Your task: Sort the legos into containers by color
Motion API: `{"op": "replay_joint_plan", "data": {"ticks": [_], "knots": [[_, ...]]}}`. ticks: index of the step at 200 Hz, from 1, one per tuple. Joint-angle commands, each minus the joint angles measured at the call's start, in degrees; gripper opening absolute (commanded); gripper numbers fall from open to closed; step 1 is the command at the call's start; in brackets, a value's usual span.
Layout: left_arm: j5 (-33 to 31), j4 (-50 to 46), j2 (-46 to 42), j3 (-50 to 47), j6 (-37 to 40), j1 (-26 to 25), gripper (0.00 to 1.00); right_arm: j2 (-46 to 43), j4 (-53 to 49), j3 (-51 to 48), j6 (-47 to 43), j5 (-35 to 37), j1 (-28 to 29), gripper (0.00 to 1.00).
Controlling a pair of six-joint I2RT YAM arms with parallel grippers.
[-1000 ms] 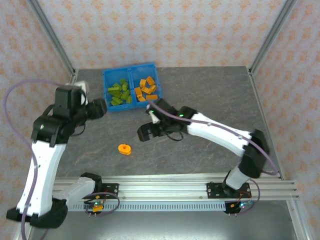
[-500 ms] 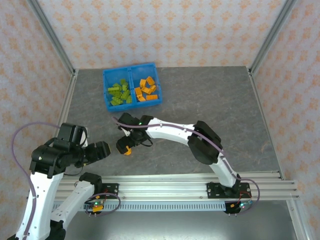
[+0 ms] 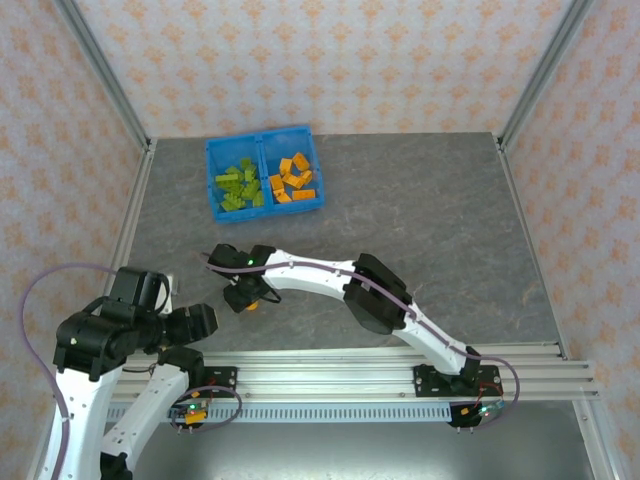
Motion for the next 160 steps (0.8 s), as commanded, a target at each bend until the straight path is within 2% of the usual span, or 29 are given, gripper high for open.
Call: {"op": "replay_joint_plan", "data": {"ticks": [1, 20, 54, 70, 112, 138, 160], "knots": [[1.7, -3.9, -1.4, 0.6, 3.0, -0.3, 0.82, 2.2, -3.8, 1.6, 1.3, 3.8, 0.2, 0.37], [5.2, -0.1, -2.8, 1.3, 5.7, -0.3, 0.82, 0.3, -4.6, 2.2, 2.7, 3.5, 0.3, 0.29], [14.6, 14.1, -6.2, 0.0, 5.4, -0.2, 0.82, -9.1, -1.3, -0.6, 6.5, 6.1, -0.8, 0.24], [16.9, 22.3, -7.2, -1.2, 3.3, -0.2, 0.82, -14.2, 1.3, -2.9, 8.8, 7.2, -2.8, 0.24], [15.5, 32.8, -5.2, -1.8, 2.1, -0.3, 0.82, -18.9, 2.4, 0.7, 8.2, 14.5, -9.6, 0.23], [15.0, 39.3, -3.4, -1.3, 3.7, -0.3, 0.84, -16.0, 2.1, 7.4, 7.9, 17.1, -15.5, 0.23], [11.6, 43.0, -1.6, -1.1, 5.9, -0.3, 0.86, -10.1, 1.4, 15.6, 7.7, 15.8, -20.6, 0.23]]}}
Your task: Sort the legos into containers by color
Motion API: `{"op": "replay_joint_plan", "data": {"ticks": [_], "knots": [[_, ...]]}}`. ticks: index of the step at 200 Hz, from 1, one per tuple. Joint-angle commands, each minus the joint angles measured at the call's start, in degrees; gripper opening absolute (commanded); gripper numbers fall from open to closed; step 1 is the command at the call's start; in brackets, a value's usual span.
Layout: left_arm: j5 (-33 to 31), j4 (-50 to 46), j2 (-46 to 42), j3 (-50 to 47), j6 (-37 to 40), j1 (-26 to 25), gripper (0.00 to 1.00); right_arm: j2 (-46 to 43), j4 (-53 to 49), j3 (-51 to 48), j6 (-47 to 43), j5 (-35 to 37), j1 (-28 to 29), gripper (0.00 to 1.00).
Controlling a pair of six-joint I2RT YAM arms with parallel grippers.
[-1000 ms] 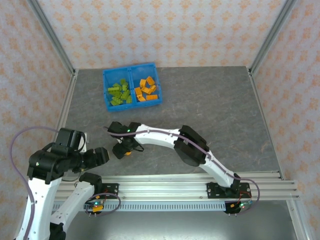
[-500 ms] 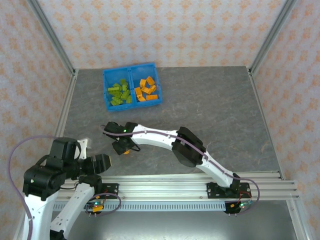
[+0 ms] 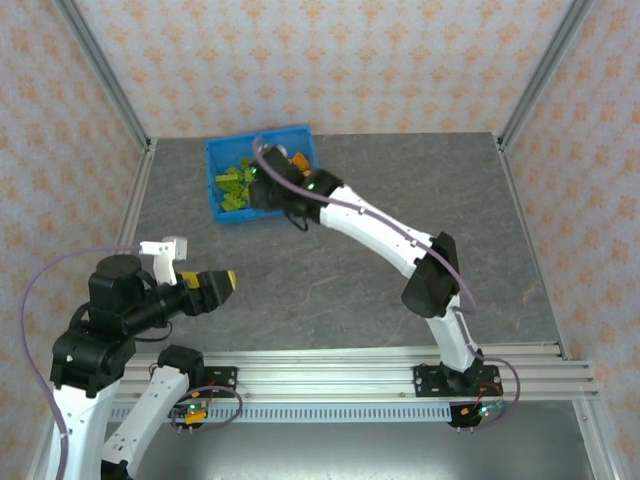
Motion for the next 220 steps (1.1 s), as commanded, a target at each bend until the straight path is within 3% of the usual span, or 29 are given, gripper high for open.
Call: {"op": "replay_joint_plan", "data": {"ticks": [1, 43, 79, 101, 146, 175, 220], "knots": [[-2.9, 8.9, 2.0, 0.7, 2.7, -0.3, 0.86, 6.6, -1.0, 7.3, 0.4, 2.5, -4.3, 0.23], [-8.9, 13.1, 7.5, 1.8, 4.1, -0.3, 0.9, 21.4, -2.0, 26.7, -3.6, -2.4, -9.7, 0.24], [-10.0, 12.6, 12.7, 3.4, 7.3, -0.3, 0.94, 26.5, 7.8, 28.0, -0.8, -6.2, -11.3, 0.25], [-11.0, 13.1, 14.2, 3.6, 8.0, -0.2, 0.96, 28.7, 8.4, 29.6, 1.3, -5.0, -11.8, 0.3], [-13.6, 13.2, 15.4, 3.4, 8.9, -0.3, 1.0, 27.8, 5.6, 29.8, 3.0, -5.0, -12.2, 0.49], [-17.9, 13.4, 15.7, 1.9, 7.7, -0.3, 1.0, 25.1, 5.4, 29.8, 3.8, -5.0, -12.2, 0.55], [-17.0, 18.4, 17.3, -2.3, 4.3, -0.3, 1.0, 18.9, -1.1, 29.2, 2.8, -5.3, -12.3, 0.67]]}}
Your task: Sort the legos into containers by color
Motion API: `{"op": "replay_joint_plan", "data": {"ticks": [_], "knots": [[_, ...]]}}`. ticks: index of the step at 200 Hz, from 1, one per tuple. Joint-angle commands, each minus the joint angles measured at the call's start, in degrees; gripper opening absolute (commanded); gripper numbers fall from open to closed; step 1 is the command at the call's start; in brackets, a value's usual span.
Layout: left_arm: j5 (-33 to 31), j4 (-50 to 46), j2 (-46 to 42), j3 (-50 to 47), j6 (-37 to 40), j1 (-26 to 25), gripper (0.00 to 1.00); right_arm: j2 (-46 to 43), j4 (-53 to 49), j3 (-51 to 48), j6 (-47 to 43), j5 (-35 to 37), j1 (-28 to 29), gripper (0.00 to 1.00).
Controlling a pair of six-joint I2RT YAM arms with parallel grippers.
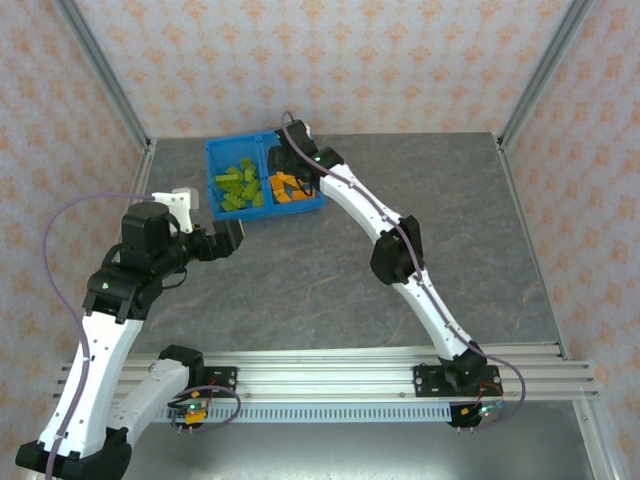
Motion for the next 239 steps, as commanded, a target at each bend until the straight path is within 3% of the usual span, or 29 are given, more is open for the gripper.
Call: {"op": "replay_joint_plan", "data": {"ticks": [1, 12, 29, 51, 82, 111, 125, 151, 169, 186, 204, 226, 239], "knots": [[-1.4, 4.2, 1.3, -2.1, -2.3, -0.3, 1.0, -8.7, -4.4, 1.5, -0.4, -0.4, -0.2, 0.67], [-1.3, 4.6, 2.0, -2.7, -3.2, -0.3, 1.0, -11.2, -6.2, 0.1, -1.3, -1.5, -0.2, 0.74], [-1.3, 5.1, 2.6, -3.5, -3.8, -0.2, 1.0, -15.8, -9.8, -2.4, -2.6, -2.3, -0.3, 0.75], [-6.2, 5.9, 1.1, -6.5, -1.7, -0.3, 1.0, -25.7, -15.2, -10.4, -2.8, 3.0, -0.2, 0.74], [-16.0, 11.2, -5.4, -15.7, 5.3, -0.3, 1.0, -52.6, -5.6, -45.7, -1.7, 11.9, -0.2, 0.78], [-27.6, 15.7, -10.9, -23.9, 10.0, -0.1, 1.0, -77.1, 0.1, -75.0, 1.6, 26.2, -0.4, 0.9], [-29.8, 18.0, -11.5, -27.7, 12.7, 0.1, 1.0, -87.4, 3.4, -87.5, 1.4, 33.8, -0.4, 1.0], [-30.7, 24.3, -10.2, -33.2, 14.7, 0.6, 1.0, -100.2, 17.2, -109.2, -5.8, 46.7, -2.3, 0.99], [-32.5, 33.3, -8.4, -37.6, 15.1, 1.7, 1.0, -101.1, 33.3, -121.0, -16.2, 49.2, -6.5, 0.99], [-29.4, 43.1, -5.1, -41.6, 18.4, 3.3, 1.0, -95.7, 44.6, -127.4, -17.5, 43.3, -14.9, 0.99], [-26.4, 49.7, 1.1, -43.0, 21.3, 4.8, 1.0, -84.5, 50.0, -125.7, -16.6, 36.0, -23.7, 0.99], [-25.5, 52.8, 11.3, -41.0, 21.5, 6.5, 1.0, -71.1, 64.1, -123.4, -22.3, 27.5, -28.3, 0.99], [-21.4, 54.8, 16.4, -38.8, 22.2, 7.6, 1.0, -63.0, 67.6, -121.4, -24.8, 24.2, -30.5, 1.0]]}}
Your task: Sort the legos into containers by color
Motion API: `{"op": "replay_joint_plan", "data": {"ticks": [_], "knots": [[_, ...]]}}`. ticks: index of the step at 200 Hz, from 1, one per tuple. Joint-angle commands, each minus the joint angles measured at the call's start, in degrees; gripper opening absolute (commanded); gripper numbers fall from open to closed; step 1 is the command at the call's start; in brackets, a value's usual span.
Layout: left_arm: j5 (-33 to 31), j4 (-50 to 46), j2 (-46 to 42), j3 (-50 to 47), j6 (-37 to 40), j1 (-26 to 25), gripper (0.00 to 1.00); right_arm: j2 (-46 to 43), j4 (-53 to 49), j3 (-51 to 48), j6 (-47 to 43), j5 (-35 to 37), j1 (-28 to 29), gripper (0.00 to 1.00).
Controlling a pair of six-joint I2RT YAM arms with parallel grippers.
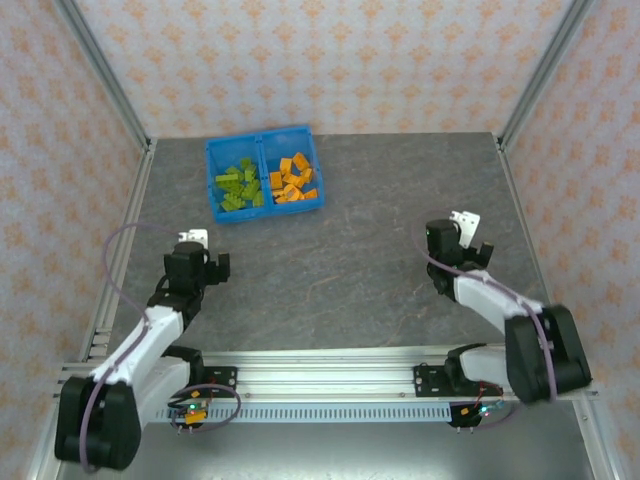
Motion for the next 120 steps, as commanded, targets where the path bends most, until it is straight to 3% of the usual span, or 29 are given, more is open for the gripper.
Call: {"op": "replay_joint_plan", "data": {"ticks": [1, 9, 17, 26, 44, 71, 96, 108, 120], "knots": [[4.9, 10.1, 7.4, 3.3, 3.0, 1.8, 1.0, 11.1, 19.2, 3.5, -6.4, -8.9, -3.4, 1.0], [6.7, 13.5, 9.7, 3.9, 2.9, 2.2, 1.0, 14.3, 26.0, 2.5, -6.0, -10.9, -5.6, 1.0], [7.9, 17.1, 12.0, 4.5, 2.1, 2.8, 1.0, 12.1, 16.2, 5.1, -3.3, -15.0, -7.3, 0.99], [8.3, 20.1, 15.5, 5.7, 1.0, 3.5, 1.0, 11.8, 23.8, 1.3, -3.3, -17.6, -8.8, 1.0], [9.3, 22.0, 23.4, 10.4, 0.5, 4.3, 1.0, 10.7, 27.0, -1.5, -3.7, -24.6, -10.5, 0.99], [12.9, 25.1, 32.1, 15.7, -1.8, 5.1, 1.0, 10.3, 27.6, -2.1, -3.8, -25.3, -10.6, 0.99], [8.0, 35.1, 29.3, 8.5, -1.3, 3.3, 1.0, 10.1, 28.0, -2.5, -3.9, -25.3, -10.6, 0.99], [2.3, 51.3, 32.5, 1.9, -0.7, 1.1, 1.0, 9.9, 28.4, -2.7, -4.1, -25.3, -10.7, 0.99], [0.1, 39.3, 30.2, 5.9, -1.3, 0.5, 1.0, 10.2, 28.0, -2.4, -4.3, -25.1, -10.5, 0.99]]}}
